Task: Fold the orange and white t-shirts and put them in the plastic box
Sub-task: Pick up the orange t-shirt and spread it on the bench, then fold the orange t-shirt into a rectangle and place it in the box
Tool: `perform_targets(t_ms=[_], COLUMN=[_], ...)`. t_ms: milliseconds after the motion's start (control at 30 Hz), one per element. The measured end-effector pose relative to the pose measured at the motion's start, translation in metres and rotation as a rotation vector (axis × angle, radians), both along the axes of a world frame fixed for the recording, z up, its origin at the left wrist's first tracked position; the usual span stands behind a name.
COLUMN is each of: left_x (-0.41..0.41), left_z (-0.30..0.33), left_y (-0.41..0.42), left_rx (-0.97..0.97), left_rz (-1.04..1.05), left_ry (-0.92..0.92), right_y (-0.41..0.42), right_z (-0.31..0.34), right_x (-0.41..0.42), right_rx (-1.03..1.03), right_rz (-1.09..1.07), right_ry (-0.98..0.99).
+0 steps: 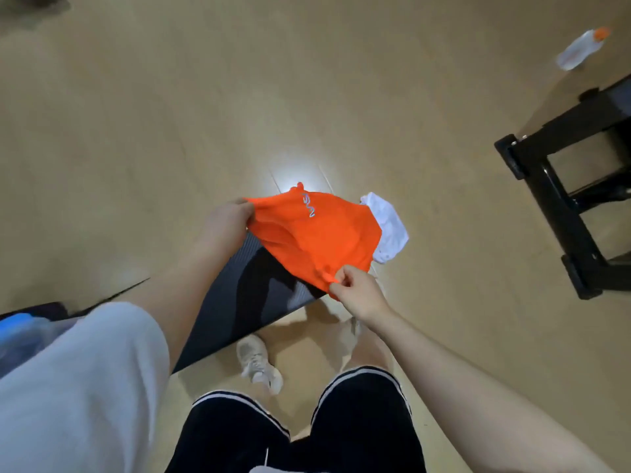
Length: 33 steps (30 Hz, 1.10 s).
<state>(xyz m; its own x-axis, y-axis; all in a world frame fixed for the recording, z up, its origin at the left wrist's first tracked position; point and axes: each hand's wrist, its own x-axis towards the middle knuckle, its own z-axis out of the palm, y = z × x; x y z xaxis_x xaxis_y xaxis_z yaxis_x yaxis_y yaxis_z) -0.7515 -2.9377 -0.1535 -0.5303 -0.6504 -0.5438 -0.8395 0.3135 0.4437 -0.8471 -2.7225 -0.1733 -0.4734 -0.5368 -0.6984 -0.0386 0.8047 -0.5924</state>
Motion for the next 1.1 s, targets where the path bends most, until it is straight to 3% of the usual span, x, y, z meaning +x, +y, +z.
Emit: perform_targets(t_ms=[333,400,533,600,700,900,1033,1100], left_x=[0.208,0.24,0.282,0.294,0.292,0.239,0.191,0.166], left_z=[-0.064,-0.07,-0.075,-0.08,-0.087,-0.107,-0.118,-0.126], left_y=[-0.04,-0.045,-0.058,-0.062,-0.051,0.004,0.046,0.064], left_rx=[-0.177,-0.265,-0.332,-0.364,-0.318,0.013,0.162,0.197], left_rz=[-0.222,-0.242,-0.107,-0.113,-0.112,-0.235,-0.186,-0.13], left_ry=[-0.112,-0.166,-0.371,-0.502,-0.584,-0.372,-0.265,-0.221], right_y=[-0.073,-0.087,-0.1,-0.101,-0.098,-0.072,-0.054,-0.048], right_z=[-0.056,-0.064,-0.068,-0.071,-0.079,-0.099,-0.106,-0.108], right_x=[0.219,0.248,0.292,0.302,0.289,0.167,0.088,0.056], right_rx=[0.006,0.007,0.032,0.052,0.025,0.105,0.169,0.157], right_rz=[0.229,0.26,0.428,0.56,0.458,0.203,0.207,0.345], right_ry=[-0.156,-0.258,-0.643,-0.674,-0.572,-0.207,-0.055,0.045])
